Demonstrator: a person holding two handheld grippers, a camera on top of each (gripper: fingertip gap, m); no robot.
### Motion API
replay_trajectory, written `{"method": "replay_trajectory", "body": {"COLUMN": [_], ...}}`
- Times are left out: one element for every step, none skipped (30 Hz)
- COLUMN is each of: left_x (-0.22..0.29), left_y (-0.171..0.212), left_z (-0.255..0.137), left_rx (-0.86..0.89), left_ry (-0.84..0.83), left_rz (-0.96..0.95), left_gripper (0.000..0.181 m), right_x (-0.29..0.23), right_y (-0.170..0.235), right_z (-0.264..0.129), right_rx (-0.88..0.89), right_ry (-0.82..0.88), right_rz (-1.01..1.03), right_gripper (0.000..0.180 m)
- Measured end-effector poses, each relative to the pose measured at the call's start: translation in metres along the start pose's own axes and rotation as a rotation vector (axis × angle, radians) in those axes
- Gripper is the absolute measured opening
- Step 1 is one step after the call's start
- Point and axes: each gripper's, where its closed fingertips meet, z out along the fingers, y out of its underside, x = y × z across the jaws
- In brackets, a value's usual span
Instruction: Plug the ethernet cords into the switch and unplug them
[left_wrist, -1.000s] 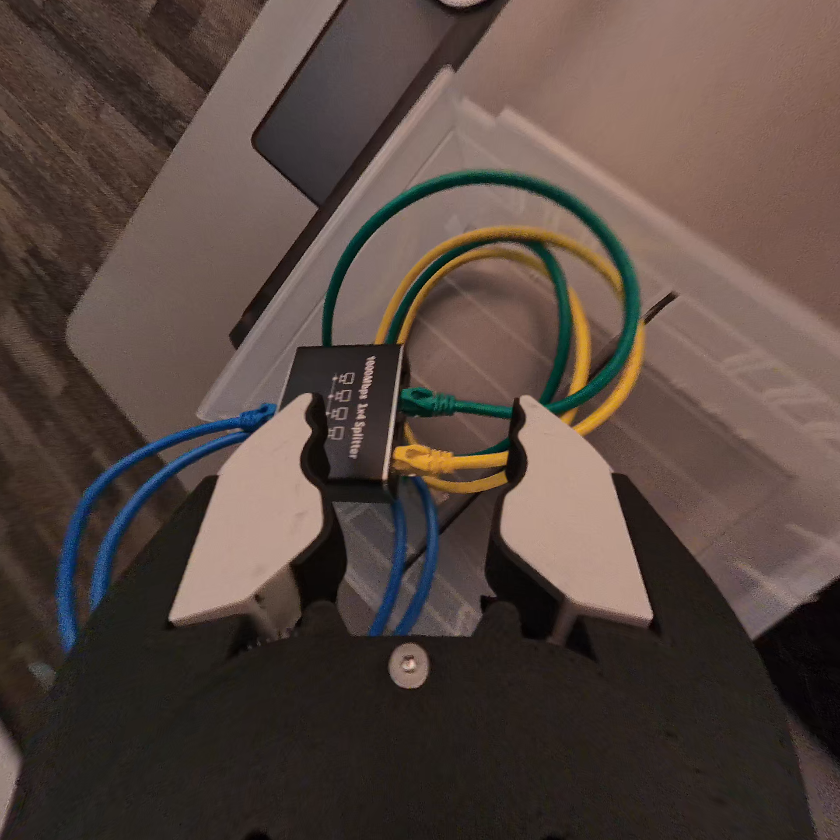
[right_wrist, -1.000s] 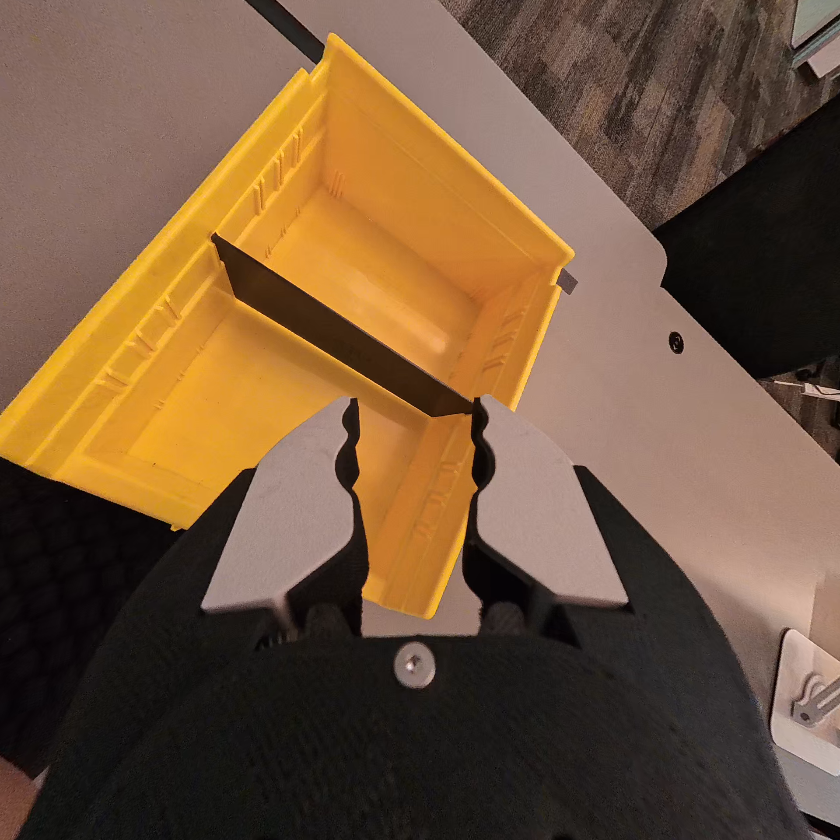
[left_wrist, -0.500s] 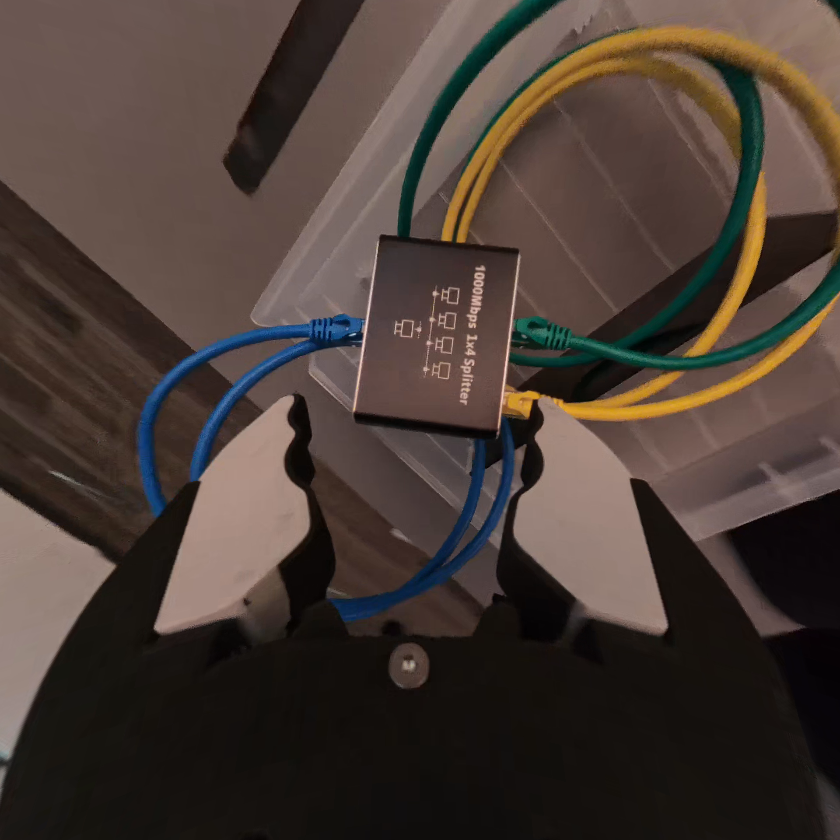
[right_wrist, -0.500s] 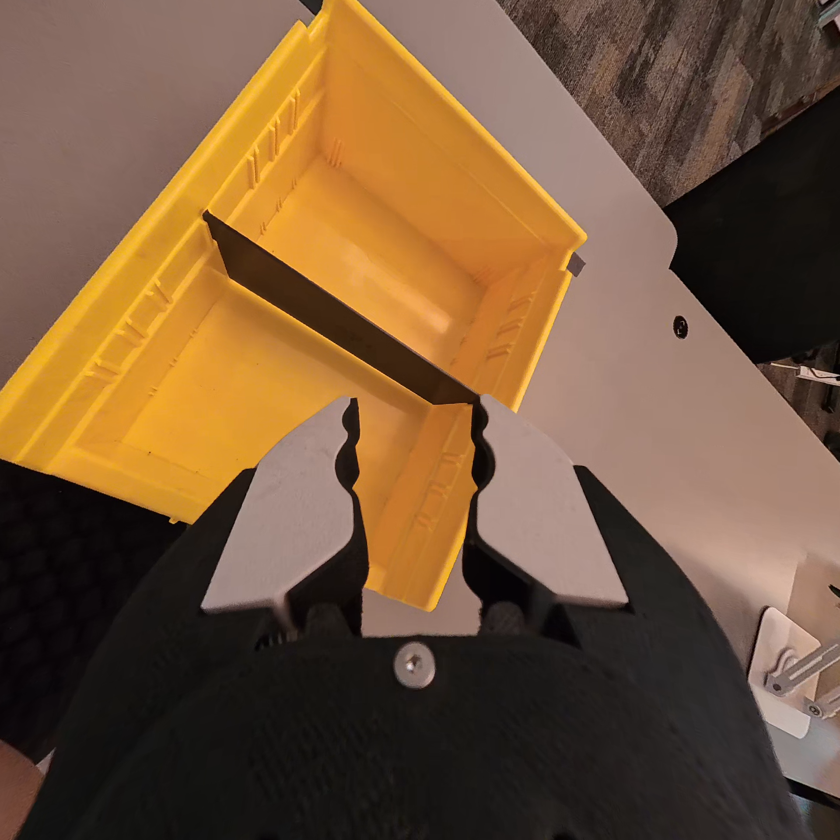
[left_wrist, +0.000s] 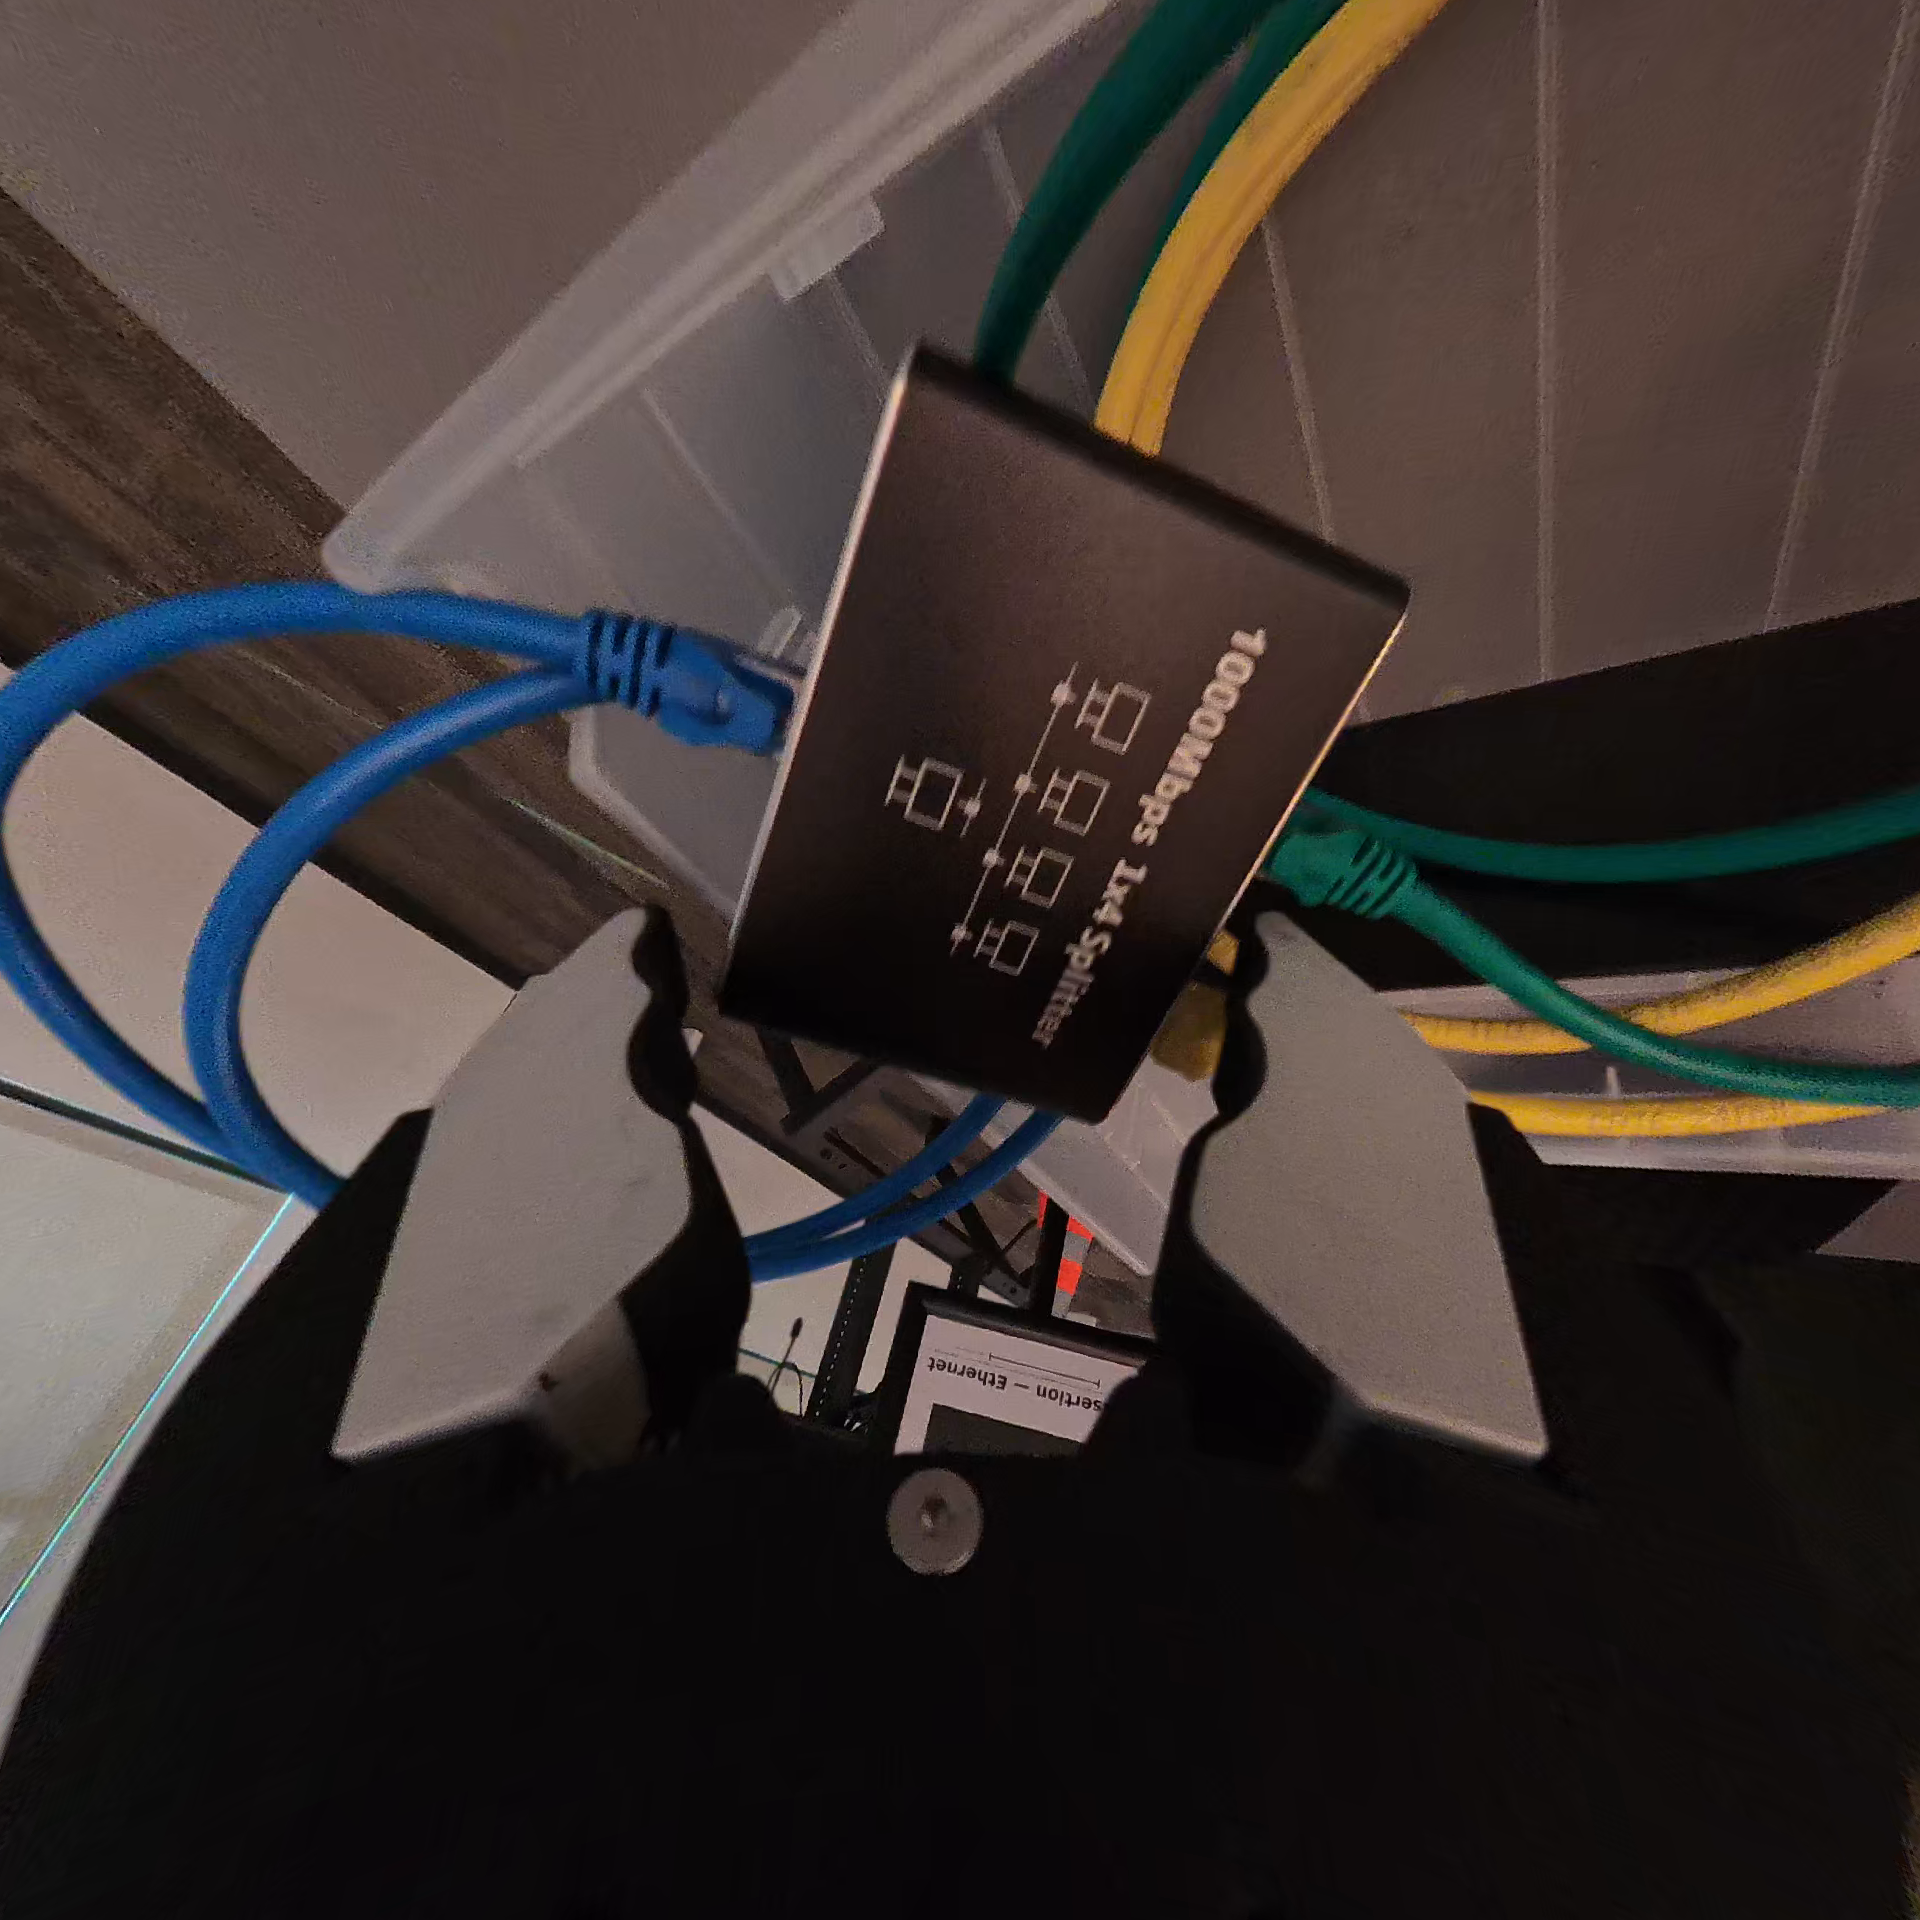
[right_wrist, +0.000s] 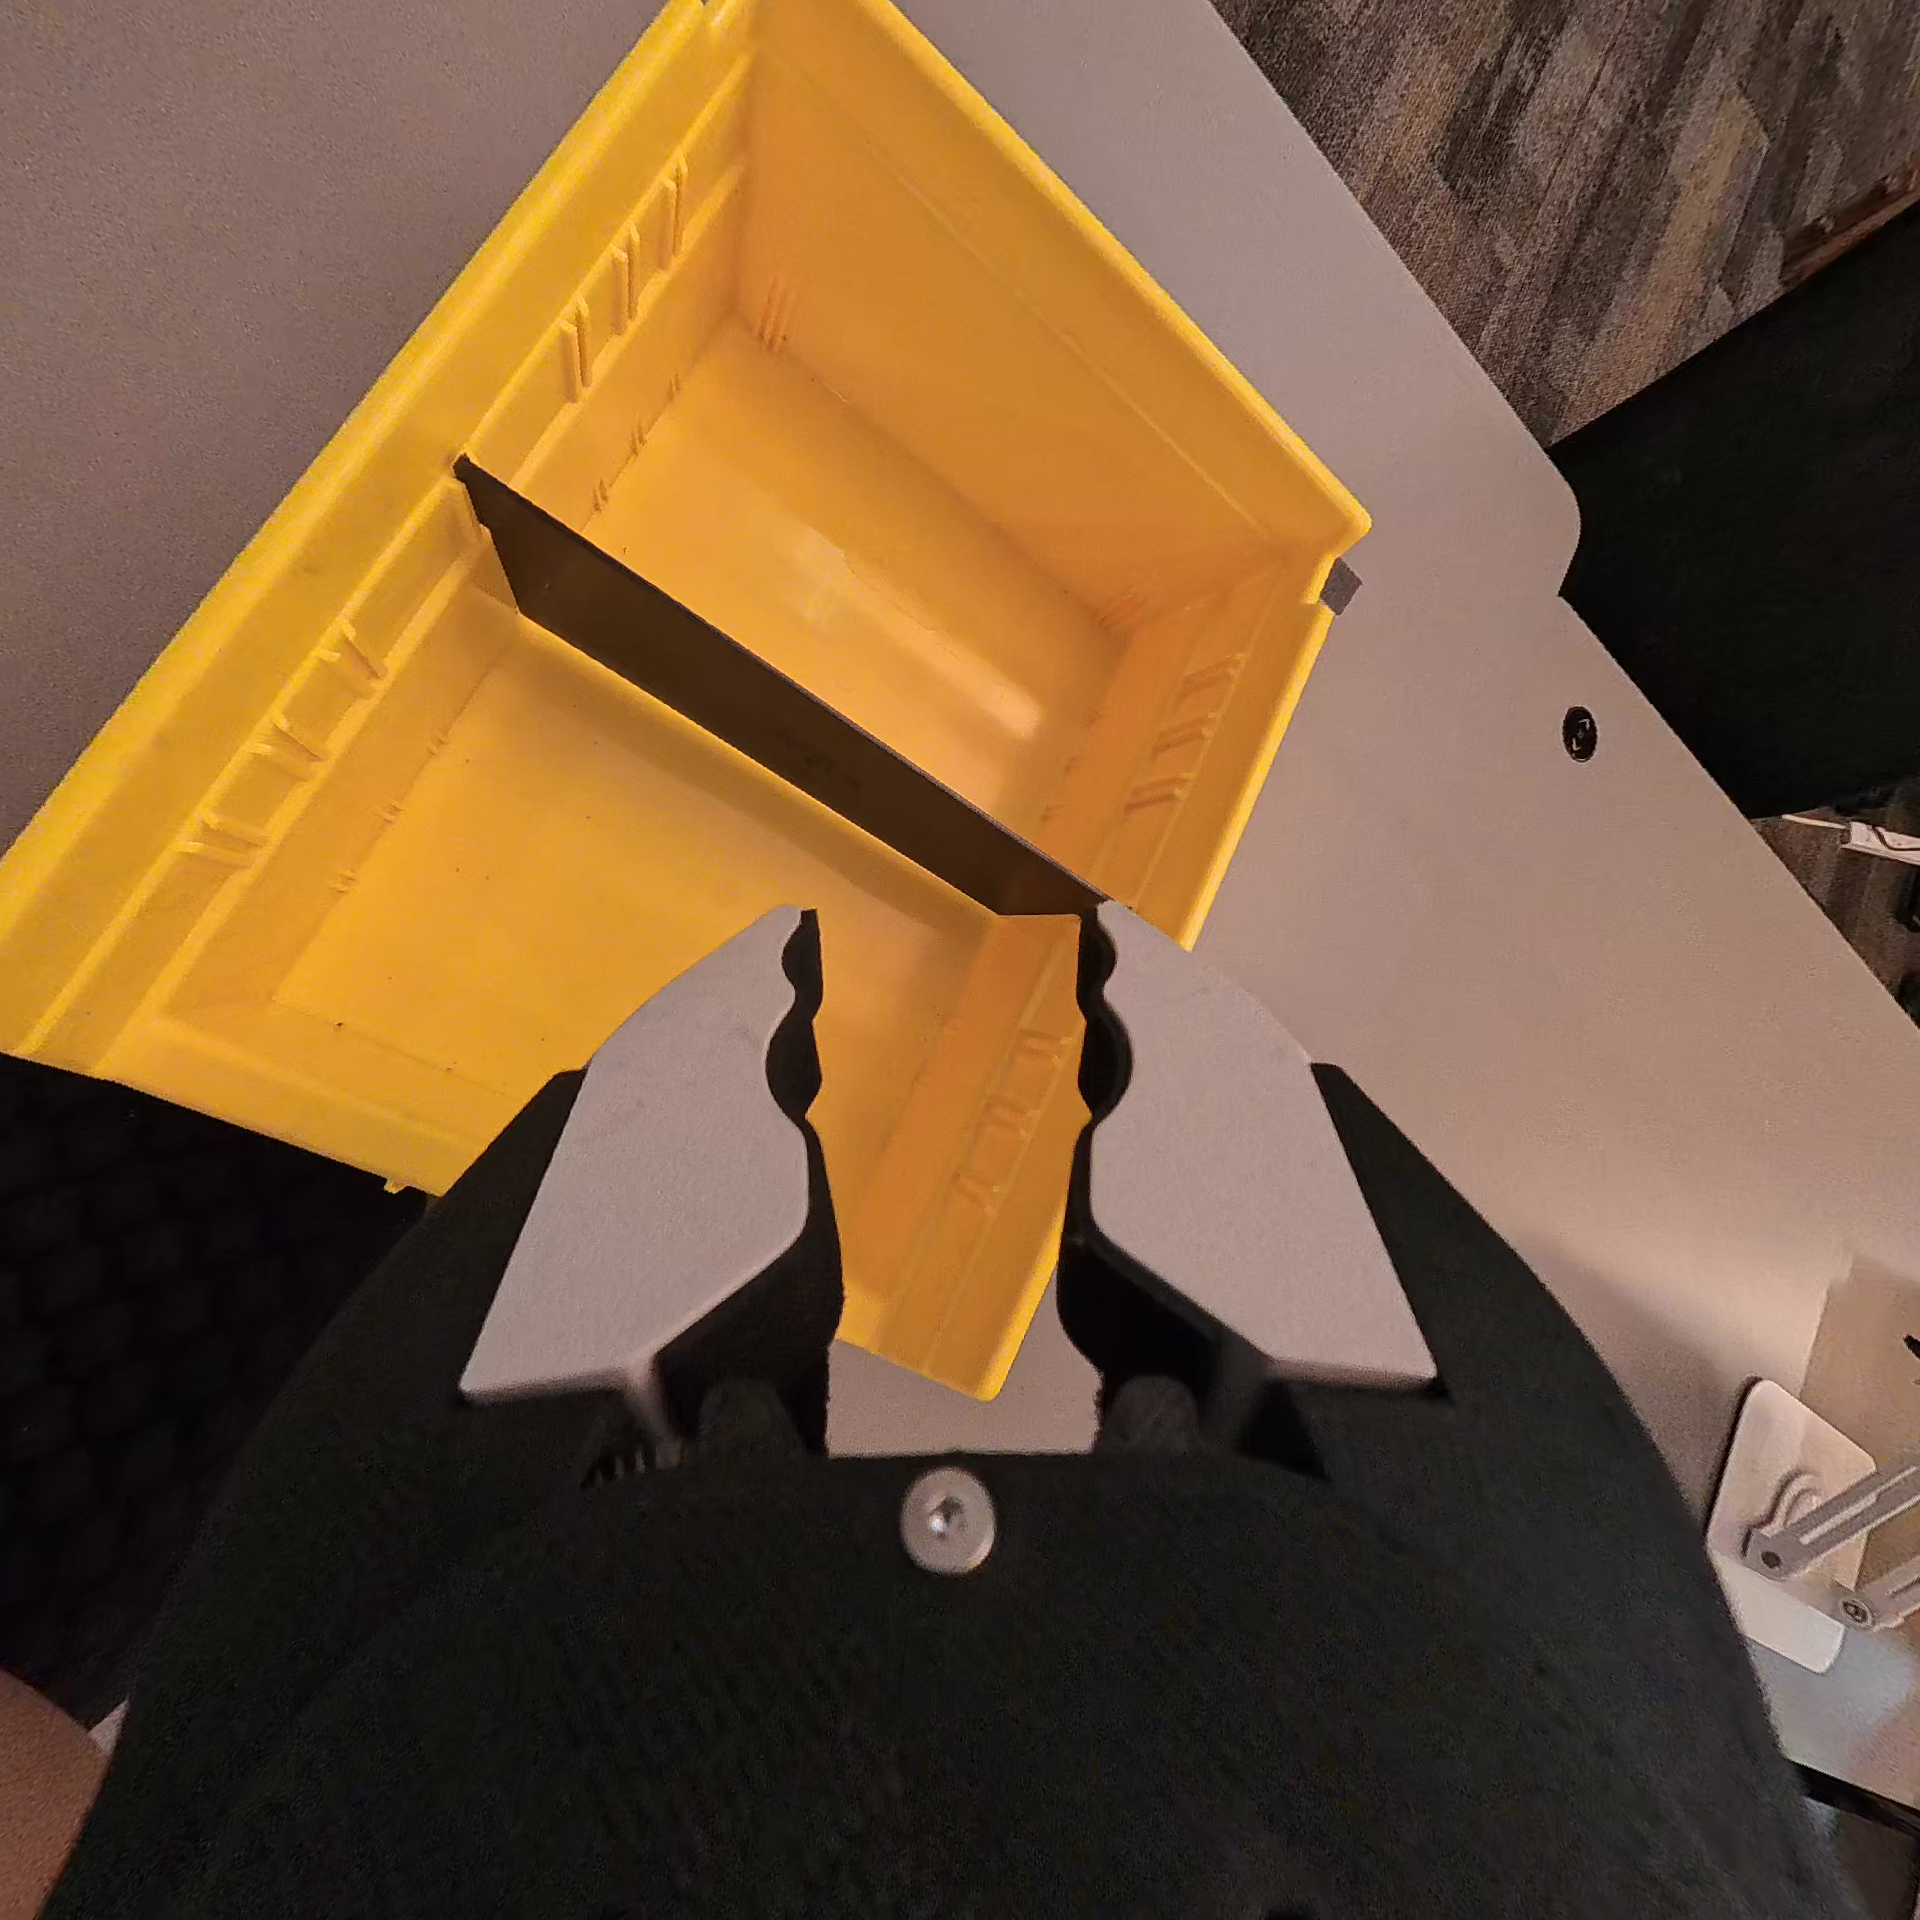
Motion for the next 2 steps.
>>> {"method": "replay_trajectory", "body": {"left_x": [0.0017,0.0005], "left_y": [-0.004,-0.0052], "left_z": [0.0012,0.0023], "left_rx": [0.004,-0.004], "left_ry": [0.001,-0.018], "left_rz": [0.002,0.011], "left_gripper": [0.096,0.094], "right_x": [0.0001,-0.0002], "right_y": [0.0006,0.0016], "right_z": [0.0004,0.0008], "right_rx": [-0.002,-0.005], "right_ry": [-0.002,-0.006], "right_rz": [0.002,0.003], "right_gripper": [0.048,0.048]}}
